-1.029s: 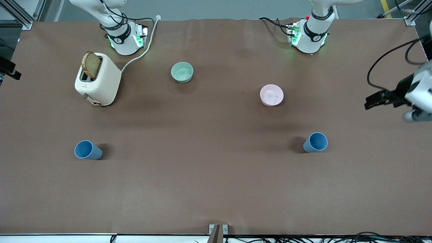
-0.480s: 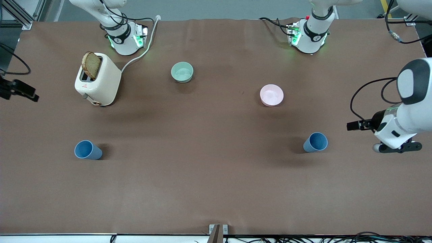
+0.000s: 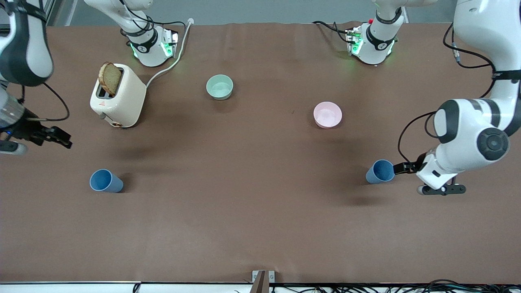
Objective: Stack blue cups with both arms
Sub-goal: 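Reach the right gripper to one blue cup while the left gripper reaches the other, then grasp the blue cups with both grippers and lift them, then carry the cup to the table middle with the left gripper and set it down, then carry the cup toward the placed cup with the right gripper while the left gripper withdraws, then lower the held cup into the placed cup and open the right gripper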
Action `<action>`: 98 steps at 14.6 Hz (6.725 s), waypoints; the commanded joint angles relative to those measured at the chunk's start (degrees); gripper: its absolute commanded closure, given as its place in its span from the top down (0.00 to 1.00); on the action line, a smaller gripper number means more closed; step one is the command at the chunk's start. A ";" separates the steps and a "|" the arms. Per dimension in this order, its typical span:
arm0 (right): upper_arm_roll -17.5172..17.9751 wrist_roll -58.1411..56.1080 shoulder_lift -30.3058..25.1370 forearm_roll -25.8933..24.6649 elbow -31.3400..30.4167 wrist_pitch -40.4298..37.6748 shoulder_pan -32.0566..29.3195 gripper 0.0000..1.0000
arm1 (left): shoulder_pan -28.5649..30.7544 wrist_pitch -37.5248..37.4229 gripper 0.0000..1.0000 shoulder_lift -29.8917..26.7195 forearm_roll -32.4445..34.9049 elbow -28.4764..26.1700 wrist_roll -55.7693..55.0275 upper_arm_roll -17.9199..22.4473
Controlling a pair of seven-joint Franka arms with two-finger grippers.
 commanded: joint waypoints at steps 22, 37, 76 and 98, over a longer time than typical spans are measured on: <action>0.97 3.56 23.83 0.03 4.89 20.57 -0.27 0.01 | -0.35 4.01 0.01 4.17 1.21 4.49 0.55 -0.48; 1.14 4.27 6.35 -0.06 23.16 -22.03 1.14 0.02 | -21.17 -6.90 0.00 16.56 1.21 26.47 1.25 -15.07; 1.32 28.96 3.77 11.90 23.52 -19.17 25.11 0.02 | -0.19 -27.71 1.00 -10.06 -3.18 27.53 -0.16 4.00; 1.23 42.94 16.44 11.10 15.79 0.36 45.79 0.03 | -0.44 -25.97 1.00 -20.97 -1.07 14.34 0.11 3.03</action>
